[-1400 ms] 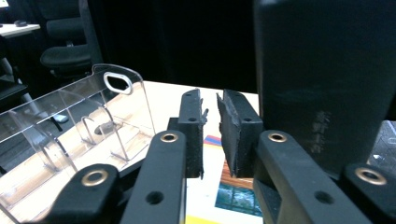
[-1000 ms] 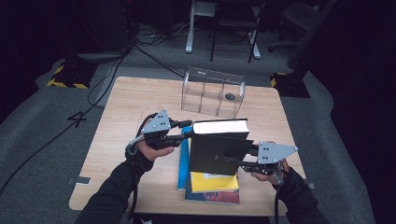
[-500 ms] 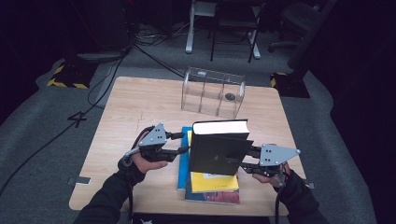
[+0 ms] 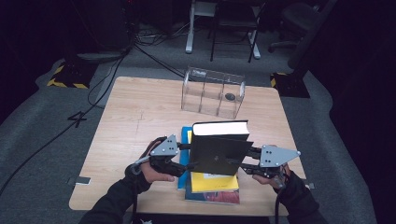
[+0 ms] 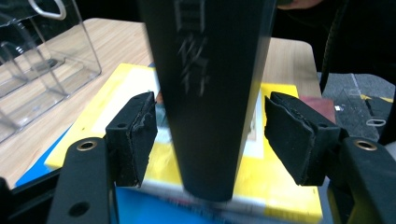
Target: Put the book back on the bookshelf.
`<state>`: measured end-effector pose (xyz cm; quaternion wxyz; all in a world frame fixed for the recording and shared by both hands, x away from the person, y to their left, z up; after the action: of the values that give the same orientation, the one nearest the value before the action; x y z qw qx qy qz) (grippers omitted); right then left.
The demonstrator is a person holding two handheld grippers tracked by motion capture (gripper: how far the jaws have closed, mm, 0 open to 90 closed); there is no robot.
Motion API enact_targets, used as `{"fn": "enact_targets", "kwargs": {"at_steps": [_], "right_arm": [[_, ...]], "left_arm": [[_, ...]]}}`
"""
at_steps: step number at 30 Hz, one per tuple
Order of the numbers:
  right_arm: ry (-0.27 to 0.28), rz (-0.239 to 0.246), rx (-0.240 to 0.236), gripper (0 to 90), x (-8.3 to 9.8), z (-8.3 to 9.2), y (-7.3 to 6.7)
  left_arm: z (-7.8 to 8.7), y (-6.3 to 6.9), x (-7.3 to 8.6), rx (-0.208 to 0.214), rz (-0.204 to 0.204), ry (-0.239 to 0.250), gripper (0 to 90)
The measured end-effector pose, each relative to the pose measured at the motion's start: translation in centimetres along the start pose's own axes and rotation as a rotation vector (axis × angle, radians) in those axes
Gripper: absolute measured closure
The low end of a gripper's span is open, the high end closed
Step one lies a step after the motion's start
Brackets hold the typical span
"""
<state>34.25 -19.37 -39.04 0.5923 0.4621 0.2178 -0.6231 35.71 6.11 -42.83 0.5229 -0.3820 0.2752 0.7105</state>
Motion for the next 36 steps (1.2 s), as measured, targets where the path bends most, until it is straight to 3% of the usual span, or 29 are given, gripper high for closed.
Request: {"fn": "enact_targets", "kwargs": {"at_steps": [3, 7, 15, 25, 29, 31, 33, 36], "right_arm": [[-0.003, -0.003, 0.004, 75.6, 0.1, 0.1, 0.0], [-0.009, -0.015, 0.014, 75.0, 0.6, 0.3, -0.1], [-0.027, -0.032, 0.031, 73.2, 1.5, 0.7, -0.1], [-0.053, -0.045, 0.063, 67.9, 2.1, 1.4, -0.2], [-0.076, -0.07, 0.104, 63.7, 2.8, 2.1, -0.1], [-0.092, -0.114, 0.165, 59.4, 3.4, 2.6, 0.5], [-0.093, -0.134, 0.178, 57.3, 3.7, 2.8, 0.8], [-0.109, -0.199, 0.217, 43.7, 4.4, 2.6, 1.6]], "left_arm": [[-0.6, 0.0, -0.6, -0.006, -0.002, 0.014, 34.8], [-1.0, -0.2, -2.2, 0.024, -0.025, 0.061, 36.8], [0.0, -0.5, -4.8, 0.045, -0.03, 0.143, 36.6], [0.1, -0.6, -5.1, 0.057, -0.029, 0.148, 41.7], [0.3, -0.5, -5.1, 0.059, -0.032, 0.159, 46.6], [0.3, -0.4, -5.1, 0.054, -0.039, 0.161, 49.4], [0.3, -0.3, -5.1, 0.051, -0.055, 0.162, 49.9], [0.3, 0.2, -5.3, 0.039, -0.071, 0.16, 51.1]]}}
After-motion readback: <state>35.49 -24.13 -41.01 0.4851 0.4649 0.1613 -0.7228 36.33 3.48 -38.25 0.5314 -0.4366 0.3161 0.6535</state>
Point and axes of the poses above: each handheld gripper's, and its own axes: z roughly backward along the jaws, x roughly out of its underside, y roughly to its right, the point moved 4 cm from there along -z, roughly forward along the jaws, and after that the axes turned 9 degrees about -y, right-handed, at the moved point
